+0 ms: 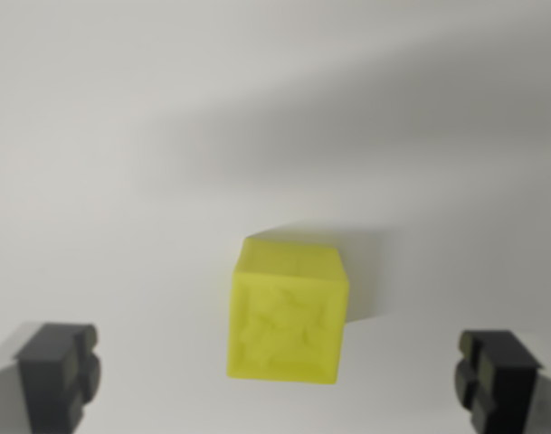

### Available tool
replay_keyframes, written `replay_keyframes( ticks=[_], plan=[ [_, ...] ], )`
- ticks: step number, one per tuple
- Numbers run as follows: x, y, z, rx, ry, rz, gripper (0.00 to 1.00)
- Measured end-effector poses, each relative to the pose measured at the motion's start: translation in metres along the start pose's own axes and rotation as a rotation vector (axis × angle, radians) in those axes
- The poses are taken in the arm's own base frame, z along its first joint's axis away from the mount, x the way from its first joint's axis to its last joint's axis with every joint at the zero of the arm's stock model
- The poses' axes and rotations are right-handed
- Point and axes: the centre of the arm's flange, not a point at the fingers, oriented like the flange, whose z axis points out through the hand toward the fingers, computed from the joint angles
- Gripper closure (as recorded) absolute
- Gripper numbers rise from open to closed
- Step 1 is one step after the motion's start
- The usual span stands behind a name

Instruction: Pick yellow cube

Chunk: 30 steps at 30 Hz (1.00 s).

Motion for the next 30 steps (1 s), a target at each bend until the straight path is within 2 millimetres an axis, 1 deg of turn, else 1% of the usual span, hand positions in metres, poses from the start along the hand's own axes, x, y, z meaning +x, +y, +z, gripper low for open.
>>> replay_keyframes(
  ticks=[30],
  plan=[
    [-0.033, 0.037, 0.075, -0.007, -0.003, 0.057, 0.00]
  ],
)
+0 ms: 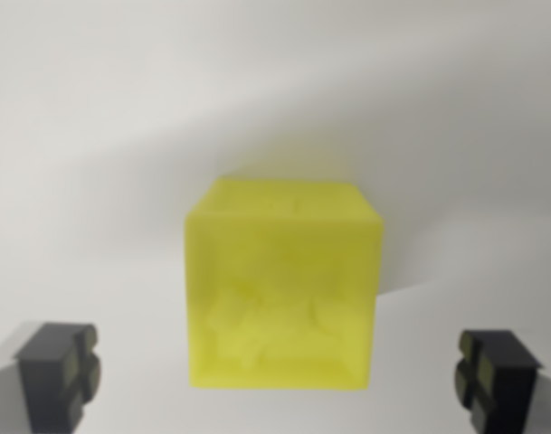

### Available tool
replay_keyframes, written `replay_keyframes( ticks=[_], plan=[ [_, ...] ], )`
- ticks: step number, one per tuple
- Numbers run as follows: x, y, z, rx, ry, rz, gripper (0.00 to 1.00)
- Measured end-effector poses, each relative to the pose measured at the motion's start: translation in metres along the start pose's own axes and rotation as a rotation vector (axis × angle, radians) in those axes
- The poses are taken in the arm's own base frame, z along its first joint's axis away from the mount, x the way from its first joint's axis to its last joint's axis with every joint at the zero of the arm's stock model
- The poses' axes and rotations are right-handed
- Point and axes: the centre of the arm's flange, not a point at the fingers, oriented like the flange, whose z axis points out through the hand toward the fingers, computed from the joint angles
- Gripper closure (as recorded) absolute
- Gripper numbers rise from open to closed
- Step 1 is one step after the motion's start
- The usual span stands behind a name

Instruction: Pick yellow cube

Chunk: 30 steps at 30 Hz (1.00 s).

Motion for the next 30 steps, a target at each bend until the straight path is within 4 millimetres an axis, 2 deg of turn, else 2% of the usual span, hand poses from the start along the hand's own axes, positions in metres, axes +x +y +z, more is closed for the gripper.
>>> replay_keyframes(
  ticks=[21, 26, 27, 30],
  plan=[
    [-0.004, 0.004, 0.051, -0.002, -0.001, 0.010, 0.00],
    [-0.004, 0.004, 0.056, -0.002, -0.001, 0.010, 0.00],
    [-0.004, 0.004, 0.056, -0.001, -0.001, 0.011, 1.00],
    [-0.004, 0.004, 0.055, -0.001, -0.001, 0.012, 1.00]
  ],
)
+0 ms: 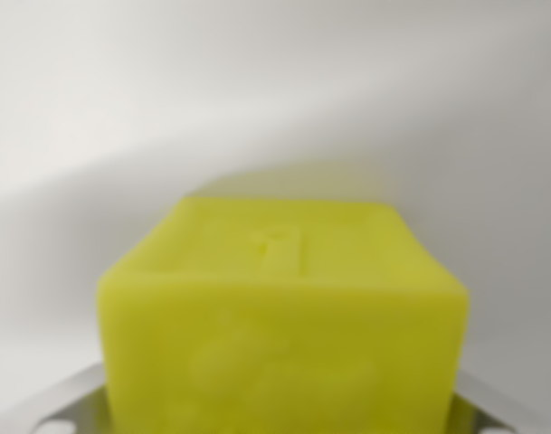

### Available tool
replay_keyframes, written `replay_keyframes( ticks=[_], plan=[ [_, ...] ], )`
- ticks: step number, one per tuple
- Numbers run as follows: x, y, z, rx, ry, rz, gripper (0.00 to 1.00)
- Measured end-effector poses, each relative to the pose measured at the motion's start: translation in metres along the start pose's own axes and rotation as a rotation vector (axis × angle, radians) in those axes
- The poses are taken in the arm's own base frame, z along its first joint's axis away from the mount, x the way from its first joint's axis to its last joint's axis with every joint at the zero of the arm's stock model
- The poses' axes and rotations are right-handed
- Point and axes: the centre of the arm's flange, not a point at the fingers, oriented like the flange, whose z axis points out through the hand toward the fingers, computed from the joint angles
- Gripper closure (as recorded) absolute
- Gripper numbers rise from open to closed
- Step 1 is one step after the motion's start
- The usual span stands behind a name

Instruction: Pick yellow cube

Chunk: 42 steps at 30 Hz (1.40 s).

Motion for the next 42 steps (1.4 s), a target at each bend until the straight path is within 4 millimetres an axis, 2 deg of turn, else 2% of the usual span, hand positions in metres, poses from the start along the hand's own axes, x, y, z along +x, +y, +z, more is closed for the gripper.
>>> replay_keyframes(
  ticks=[42],
  plan=[
    [0.000, 0.000, -0.102, 0.001, 0.000, 0.001, 1.00]
  ],
)
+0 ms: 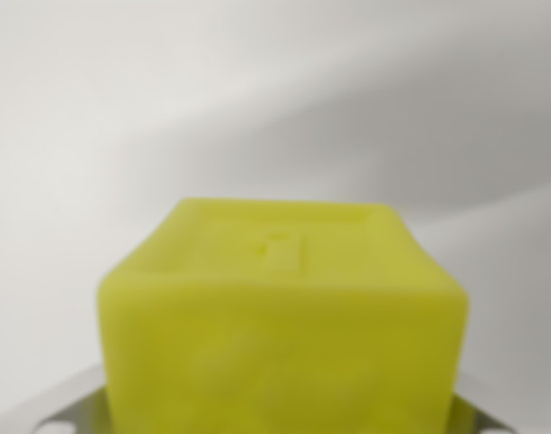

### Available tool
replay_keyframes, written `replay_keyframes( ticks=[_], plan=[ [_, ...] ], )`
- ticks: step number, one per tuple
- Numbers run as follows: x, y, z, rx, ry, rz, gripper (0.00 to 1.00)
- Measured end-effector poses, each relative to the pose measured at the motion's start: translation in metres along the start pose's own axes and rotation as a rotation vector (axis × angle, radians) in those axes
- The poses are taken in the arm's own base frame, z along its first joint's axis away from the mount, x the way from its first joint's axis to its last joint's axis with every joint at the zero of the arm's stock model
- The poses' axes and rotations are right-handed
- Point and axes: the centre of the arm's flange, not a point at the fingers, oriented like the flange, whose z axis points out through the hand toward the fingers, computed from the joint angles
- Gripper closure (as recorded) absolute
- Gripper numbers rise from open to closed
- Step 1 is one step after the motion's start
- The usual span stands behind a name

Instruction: Pick yellow cube

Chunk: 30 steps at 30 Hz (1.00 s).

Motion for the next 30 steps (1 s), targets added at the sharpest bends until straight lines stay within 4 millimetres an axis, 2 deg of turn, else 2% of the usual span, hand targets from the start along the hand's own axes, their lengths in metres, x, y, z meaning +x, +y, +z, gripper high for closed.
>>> replay_keyframes(
  ticks=[30],
  plan=[
    [0.000, 0.000, -0.075, -0.001, -0.001, 0.000, 1.00]
  ],
)
